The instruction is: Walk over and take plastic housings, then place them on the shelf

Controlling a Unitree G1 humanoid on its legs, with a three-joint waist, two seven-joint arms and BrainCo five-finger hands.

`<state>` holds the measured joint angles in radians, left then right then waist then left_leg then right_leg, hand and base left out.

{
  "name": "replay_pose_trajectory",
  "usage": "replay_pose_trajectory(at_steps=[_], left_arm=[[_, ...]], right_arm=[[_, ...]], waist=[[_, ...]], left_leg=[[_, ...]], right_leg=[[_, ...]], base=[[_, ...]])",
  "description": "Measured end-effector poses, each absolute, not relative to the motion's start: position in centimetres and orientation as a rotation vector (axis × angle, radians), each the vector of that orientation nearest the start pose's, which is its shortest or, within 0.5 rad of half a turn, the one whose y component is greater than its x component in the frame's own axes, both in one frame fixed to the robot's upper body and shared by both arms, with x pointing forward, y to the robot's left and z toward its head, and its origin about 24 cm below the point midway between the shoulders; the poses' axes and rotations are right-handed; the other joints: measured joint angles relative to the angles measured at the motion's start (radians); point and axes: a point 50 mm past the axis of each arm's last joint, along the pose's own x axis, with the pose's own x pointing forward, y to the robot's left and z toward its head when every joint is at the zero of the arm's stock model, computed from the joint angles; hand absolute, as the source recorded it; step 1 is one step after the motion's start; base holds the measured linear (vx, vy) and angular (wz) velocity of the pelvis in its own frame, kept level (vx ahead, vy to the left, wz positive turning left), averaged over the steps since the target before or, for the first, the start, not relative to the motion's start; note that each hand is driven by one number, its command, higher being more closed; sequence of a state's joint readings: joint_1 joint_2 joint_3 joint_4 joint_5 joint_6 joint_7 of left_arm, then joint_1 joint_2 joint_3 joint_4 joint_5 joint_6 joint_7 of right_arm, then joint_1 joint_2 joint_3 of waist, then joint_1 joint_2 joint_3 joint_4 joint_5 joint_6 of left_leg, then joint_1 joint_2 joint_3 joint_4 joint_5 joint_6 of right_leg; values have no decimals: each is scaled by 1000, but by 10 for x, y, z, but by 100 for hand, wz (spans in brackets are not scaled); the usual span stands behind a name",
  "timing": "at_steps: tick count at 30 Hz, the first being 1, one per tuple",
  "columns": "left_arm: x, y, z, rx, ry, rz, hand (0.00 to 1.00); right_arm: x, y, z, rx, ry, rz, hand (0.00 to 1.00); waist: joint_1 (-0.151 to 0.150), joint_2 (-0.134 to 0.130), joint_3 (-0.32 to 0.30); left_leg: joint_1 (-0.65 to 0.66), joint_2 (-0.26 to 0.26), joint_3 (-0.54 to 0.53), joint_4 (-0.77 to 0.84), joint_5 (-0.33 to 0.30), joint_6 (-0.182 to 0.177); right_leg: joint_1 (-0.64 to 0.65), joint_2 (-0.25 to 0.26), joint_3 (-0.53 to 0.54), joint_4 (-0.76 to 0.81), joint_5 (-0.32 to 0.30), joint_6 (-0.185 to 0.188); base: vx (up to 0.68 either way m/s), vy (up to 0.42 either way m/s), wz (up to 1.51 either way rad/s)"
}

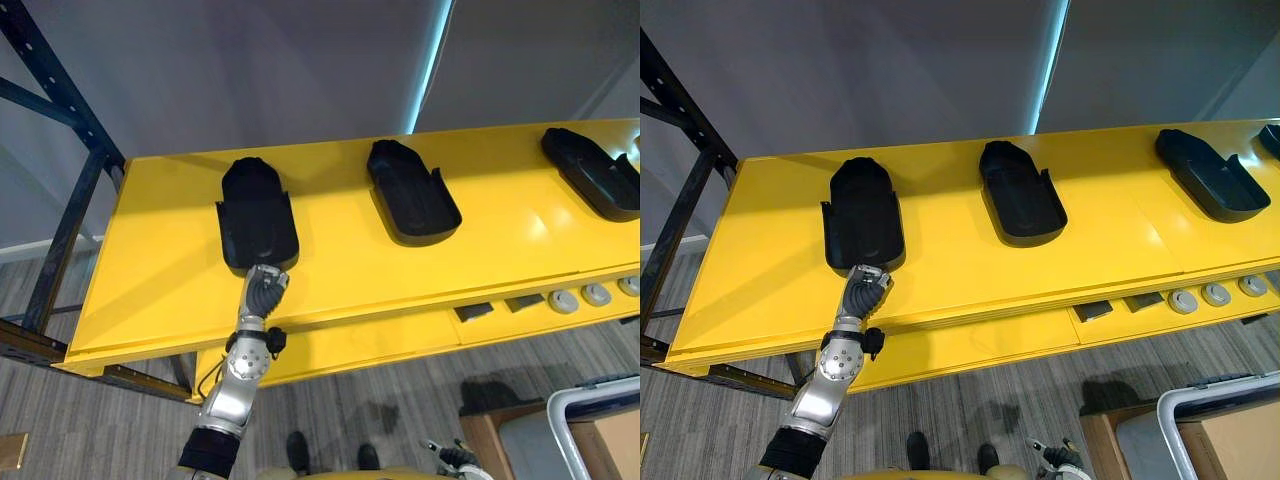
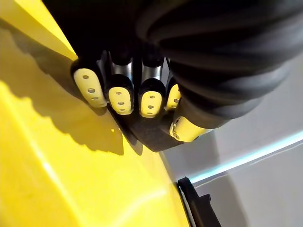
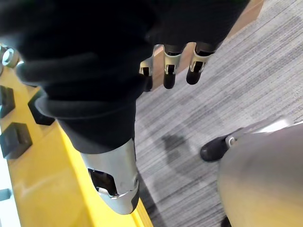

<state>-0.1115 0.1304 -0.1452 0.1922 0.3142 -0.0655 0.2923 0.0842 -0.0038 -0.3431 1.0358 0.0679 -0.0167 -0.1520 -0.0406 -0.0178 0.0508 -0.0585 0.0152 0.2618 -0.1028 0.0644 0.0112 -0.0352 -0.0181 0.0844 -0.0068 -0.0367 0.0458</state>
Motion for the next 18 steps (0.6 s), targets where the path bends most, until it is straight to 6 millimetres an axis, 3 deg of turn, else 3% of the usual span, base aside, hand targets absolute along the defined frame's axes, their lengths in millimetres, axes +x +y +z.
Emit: replay_pose_trajectory(at_steps=[18], left_arm=[[285,154,42,429,-67,141,100]], right_arm=[[86,-199,-163,160,1103,-514,0]], waist=[[-2,-13,-1]], left_leg=[[2,-1,-12,-1,0,0]], right_leg=[[19,-1,-14,-25,11,-3]], base=[[2,-1,1]])
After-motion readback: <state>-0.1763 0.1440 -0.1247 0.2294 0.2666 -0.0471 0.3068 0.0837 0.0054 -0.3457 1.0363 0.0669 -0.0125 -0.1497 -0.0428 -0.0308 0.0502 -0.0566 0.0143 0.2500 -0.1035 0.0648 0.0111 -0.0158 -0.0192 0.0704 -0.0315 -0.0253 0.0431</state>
